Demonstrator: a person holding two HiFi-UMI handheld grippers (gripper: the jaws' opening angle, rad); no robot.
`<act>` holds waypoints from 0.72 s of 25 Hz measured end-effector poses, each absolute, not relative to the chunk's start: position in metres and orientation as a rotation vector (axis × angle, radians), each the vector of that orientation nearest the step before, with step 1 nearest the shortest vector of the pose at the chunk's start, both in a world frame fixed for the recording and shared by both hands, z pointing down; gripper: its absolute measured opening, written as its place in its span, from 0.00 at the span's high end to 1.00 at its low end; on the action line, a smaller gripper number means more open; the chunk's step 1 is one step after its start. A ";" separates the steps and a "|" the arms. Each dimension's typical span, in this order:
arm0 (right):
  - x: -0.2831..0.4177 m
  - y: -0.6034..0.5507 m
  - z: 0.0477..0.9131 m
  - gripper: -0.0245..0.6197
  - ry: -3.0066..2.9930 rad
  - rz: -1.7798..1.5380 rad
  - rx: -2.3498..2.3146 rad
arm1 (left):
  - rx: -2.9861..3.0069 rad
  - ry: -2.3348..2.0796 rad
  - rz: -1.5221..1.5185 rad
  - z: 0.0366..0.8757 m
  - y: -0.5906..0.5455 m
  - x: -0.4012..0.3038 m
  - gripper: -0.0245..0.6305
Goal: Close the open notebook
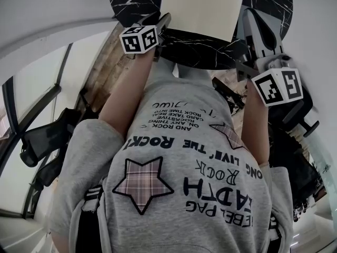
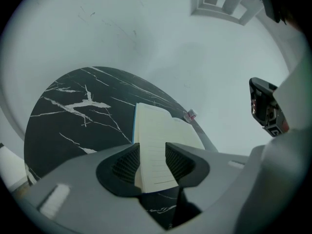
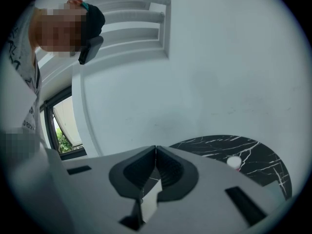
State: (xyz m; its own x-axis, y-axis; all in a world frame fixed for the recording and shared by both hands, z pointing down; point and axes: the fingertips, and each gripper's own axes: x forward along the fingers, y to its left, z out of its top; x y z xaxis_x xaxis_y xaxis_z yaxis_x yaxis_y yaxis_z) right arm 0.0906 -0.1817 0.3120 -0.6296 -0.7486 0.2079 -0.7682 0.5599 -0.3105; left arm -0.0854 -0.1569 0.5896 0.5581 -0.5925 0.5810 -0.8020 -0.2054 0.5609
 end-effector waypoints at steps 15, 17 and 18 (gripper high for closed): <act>0.090 -0.182 0.307 0.94 -2.753 0.584 1.324 | 1.942 -1.038 0.197 0.566 -0.159 -0.080 0.72; 0.090 -0.182 0.305 0.94 -2.755 0.584 1.324 | 1.896 -1.050 0.194 0.571 -0.157 -0.084 0.72; 0.090 -0.182 0.305 0.94 -2.756 0.583 1.325 | 1.863 -1.049 0.168 0.573 -0.156 -0.086 0.72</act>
State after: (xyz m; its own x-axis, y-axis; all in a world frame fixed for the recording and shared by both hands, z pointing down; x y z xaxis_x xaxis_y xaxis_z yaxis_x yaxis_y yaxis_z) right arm 0.0902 -0.1823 0.3045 -0.6375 -0.7479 0.1851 -0.7587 0.5677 -0.3195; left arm -0.0856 -0.1563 0.5727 0.6212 -0.5900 0.5158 -0.7216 -0.1739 0.6701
